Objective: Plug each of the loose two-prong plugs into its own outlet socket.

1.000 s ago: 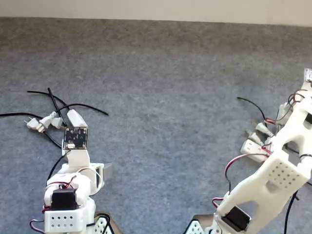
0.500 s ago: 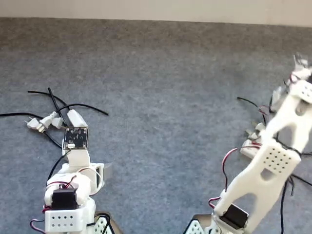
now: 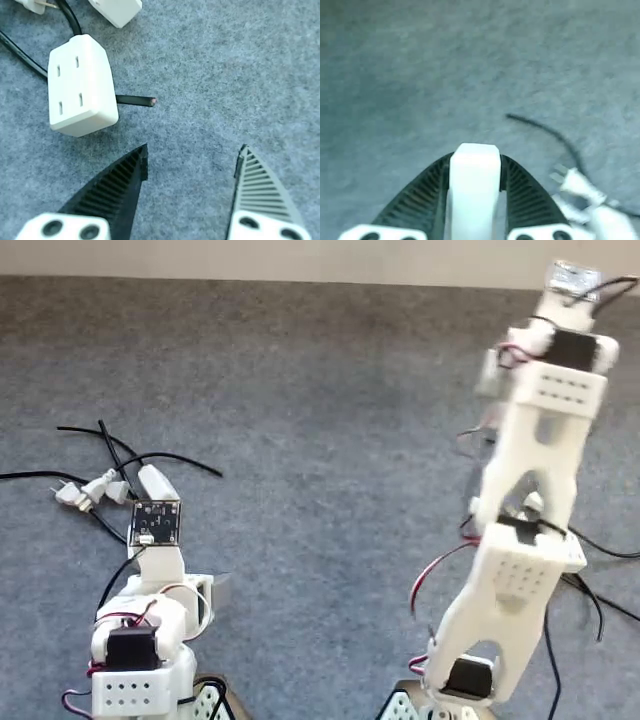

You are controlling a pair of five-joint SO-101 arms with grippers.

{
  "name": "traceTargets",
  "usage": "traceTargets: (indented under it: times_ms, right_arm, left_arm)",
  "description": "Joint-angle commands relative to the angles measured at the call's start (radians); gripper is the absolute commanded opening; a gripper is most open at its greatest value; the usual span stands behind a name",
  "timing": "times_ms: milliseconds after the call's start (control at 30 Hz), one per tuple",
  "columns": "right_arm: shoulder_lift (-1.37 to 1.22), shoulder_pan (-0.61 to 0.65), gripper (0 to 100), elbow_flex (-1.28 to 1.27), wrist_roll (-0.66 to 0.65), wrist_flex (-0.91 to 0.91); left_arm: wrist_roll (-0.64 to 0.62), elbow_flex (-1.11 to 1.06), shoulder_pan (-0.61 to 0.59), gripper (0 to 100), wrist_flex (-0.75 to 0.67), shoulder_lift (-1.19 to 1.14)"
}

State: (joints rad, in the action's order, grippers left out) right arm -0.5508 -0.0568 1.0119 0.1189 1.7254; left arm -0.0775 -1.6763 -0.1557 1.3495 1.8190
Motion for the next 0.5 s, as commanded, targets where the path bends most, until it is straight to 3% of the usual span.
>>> traceTargets:
  times_ms: [0, 167, 300, 467]
  right_arm:
    - [0.216, 0.197, 3.7, -0.197, 0.152, 0.036]
    - [0.255, 0.424, 3.7, -0.443, 0.339, -0.048]
    - [0.189, 0.515, 3.7, -0.627, 0.356, -0.231]
    - [0.068, 0.541, 3.8, -0.773, 0.311, -0.395]
  left_arm:
    - [-0.003, -0.019, -0.007, 28, -0.015, -0.008]
    - [-0.003, -0.019, -0.007, 28, -0.015, -0.008]
    - [-0.003, -0.019, -0.007, 28, -0.015, -0.008]
    - [-0.003, -0.019, -0.007, 28, -0.015, -0.008]
